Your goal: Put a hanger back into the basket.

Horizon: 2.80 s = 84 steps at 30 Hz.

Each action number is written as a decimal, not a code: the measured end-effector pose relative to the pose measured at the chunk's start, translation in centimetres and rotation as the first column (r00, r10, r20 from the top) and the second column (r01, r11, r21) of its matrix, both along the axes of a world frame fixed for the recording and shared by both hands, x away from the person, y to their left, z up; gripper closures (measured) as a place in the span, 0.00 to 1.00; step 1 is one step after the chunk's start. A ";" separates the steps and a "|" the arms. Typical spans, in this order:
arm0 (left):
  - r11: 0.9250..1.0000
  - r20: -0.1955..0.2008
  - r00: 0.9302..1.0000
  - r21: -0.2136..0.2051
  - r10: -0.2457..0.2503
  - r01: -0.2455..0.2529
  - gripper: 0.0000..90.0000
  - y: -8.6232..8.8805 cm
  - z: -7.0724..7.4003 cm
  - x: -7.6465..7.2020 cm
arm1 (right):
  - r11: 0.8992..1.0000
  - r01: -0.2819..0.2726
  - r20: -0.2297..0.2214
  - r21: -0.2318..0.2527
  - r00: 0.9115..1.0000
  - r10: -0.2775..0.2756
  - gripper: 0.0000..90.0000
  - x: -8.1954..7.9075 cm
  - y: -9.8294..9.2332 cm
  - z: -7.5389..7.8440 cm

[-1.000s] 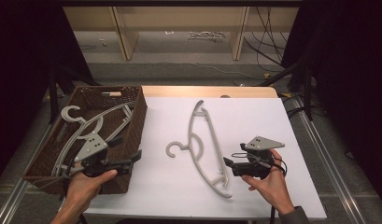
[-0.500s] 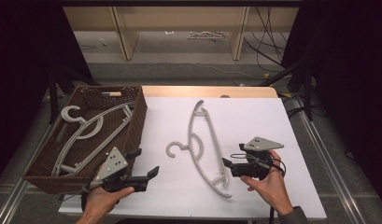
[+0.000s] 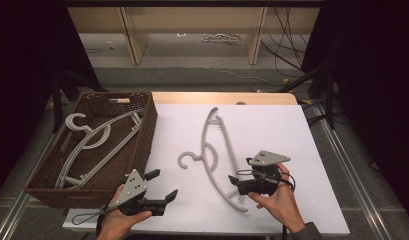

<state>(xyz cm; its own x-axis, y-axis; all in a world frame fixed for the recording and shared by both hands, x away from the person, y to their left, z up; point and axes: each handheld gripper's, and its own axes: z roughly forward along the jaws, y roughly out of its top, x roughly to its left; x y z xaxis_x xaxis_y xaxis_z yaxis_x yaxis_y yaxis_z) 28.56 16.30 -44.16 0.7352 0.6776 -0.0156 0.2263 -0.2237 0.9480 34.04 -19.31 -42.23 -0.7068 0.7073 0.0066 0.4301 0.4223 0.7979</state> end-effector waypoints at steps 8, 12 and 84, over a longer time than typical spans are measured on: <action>1.000 0.030 1.000 0.008 0.000 0.000 0.18 0.2 0.2 0.0 | 0.995 -0.056 -0.042 -0.084 0.998 0.053 0.19 0.8 2.9 -1.3; 1.000 0.027 1.000 0.007 0.009 -0.009 0.18 0.5 0.2 0.2 | 0.988 -0.077 -0.085 -0.135 0.994 0.066 0.20 1.7 4.4 -2.1; 0.997 0.029 0.999 0.070 -0.029 0.027 0.20 0.5 0.1 0.4 | 0.850 -0.297 -0.372 -0.435 0.919 0.131 0.91 6.5 8.9 -3.6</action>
<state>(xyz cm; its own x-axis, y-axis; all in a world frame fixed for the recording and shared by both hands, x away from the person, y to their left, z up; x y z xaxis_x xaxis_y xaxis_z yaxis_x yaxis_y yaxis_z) 28.99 16.79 -44.09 0.7534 0.6554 0.0534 0.1908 -0.2956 0.9361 40.54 -10.42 -45.79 -0.8582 0.5118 -0.0393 0.4762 0.8224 0.3113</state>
